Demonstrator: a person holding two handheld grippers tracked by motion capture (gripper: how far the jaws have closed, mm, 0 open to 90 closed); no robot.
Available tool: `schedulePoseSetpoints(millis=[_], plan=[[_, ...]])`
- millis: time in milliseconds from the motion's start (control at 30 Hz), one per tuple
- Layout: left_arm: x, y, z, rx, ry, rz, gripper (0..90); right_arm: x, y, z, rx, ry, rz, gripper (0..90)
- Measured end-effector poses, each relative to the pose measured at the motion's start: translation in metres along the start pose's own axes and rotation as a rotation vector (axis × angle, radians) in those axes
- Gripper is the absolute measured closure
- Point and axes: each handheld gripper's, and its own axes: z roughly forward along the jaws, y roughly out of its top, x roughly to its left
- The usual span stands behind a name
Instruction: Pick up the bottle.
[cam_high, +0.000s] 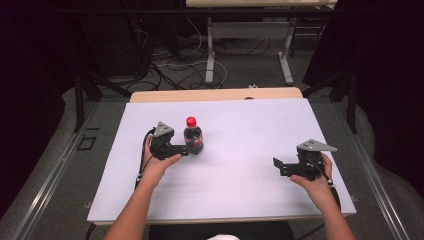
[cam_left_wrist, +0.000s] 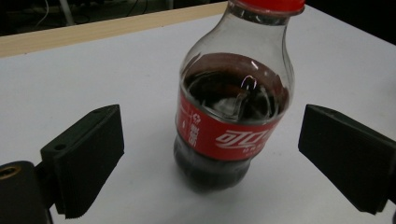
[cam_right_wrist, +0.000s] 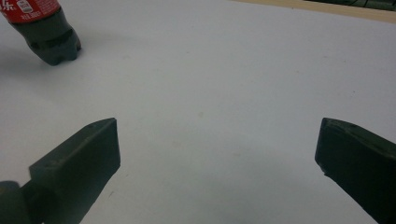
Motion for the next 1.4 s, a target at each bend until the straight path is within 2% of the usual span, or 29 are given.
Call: schedulePoseSetpoints(millis=[100, 200, 333, 367, 433, 500, 600, 633, 733, 833, 967, 1000, 1100, 1233, 1400], plan=[[-0.004, 0.001, 0.017, -0.001, -0.013, 0.020, 8.7, 0.000, -0.001, 0.003, -0.005, -0.002, -0.010, 0.0], [-0.006, 0.002, 0.024, -0.009, -0.017, 0.037, 15.4, -0.001, -0.001, 0.004, 0.005, 0.004, -0.009, 0.0], [-0.005, 0.003, 0.032, 0.001, -0.025, 0.042, 17.3, -0.001, -0.001, 0.004, -0.002, 0.013, 0.007, 0.0], [-0.005, 0.003, 0.033, -0.002, -0.023, 0.038, 20.4, -0.001, -0.001, 0.004, -0.004, 0.014, 0.007, 0.0], [-0.005, 0.003, 0.033, -0.012, -0.032, 0.058, 27.7, -0.001, -0.001, 0.004, 0.000, 0.010, -0.002, 0.0], [-0.005, 0.003, 0.033, -0.013, -0.030, 0.078, 28.6, -0.001, -0.002, 0.005, -0.001, 0.014, -0.001, 0.0], [-0.004, 0.004, 0.032, -0.012, -0.034, 0.077, 29.5, -0.001, -0.003, 0.007, 0.000, 0.010, -0.004, 0.0], [-0.004, 0.004, 0.032, -0.008, -0.035, 0.083, 29.8, 0.000, -0.003, 0.008, 0.005, 0.025, 0.002, 0.0], [-0.007, 0.006, 0.027, 0.008, -0.071, 0.089, 30.2, 0.004, -0.001, 0.008, 0.007, 0.036, -0.003, 0.0], [-0.014, 0.010, 0.019, 0.000, -0.101, 0.087, 30.4, 0.008, 0.002, 0.006, 0.008, 0.048, -0.019, 1.6], [-0.027, 0.018, 0.002, 0.016, -0.157, 0.117, 30.4, 0.020, 0.012, 0.001, -0.010, 0.103, -0.053, 4.7], [-0.032, 0.019, -0.001, 0.005, -0.173, 0.115, 30.3, 0.023, 0.015, -0.001, -0.015, 0.114, -0.065, 6.0], [-0.043, 0.024, -0.013, 0.028, -0.209, 0.150, 30.3, 0.036, 0.025, -0.008, -0.034, 0.166, -0.108, 14.0], [-0.057, 0.024, -0.023, 0.047, -0.234, 0.184, 30.3, 0.053, 0.040, -0.015, -0.027, 0.238, -0.180, 15.9], [-0.070, 0.021, -0.033, 0.052, -0.274, 0.213, 30.3, 0.073, 0.057, -0.021, 0.003, 0.326, -0.254, 23.5]])
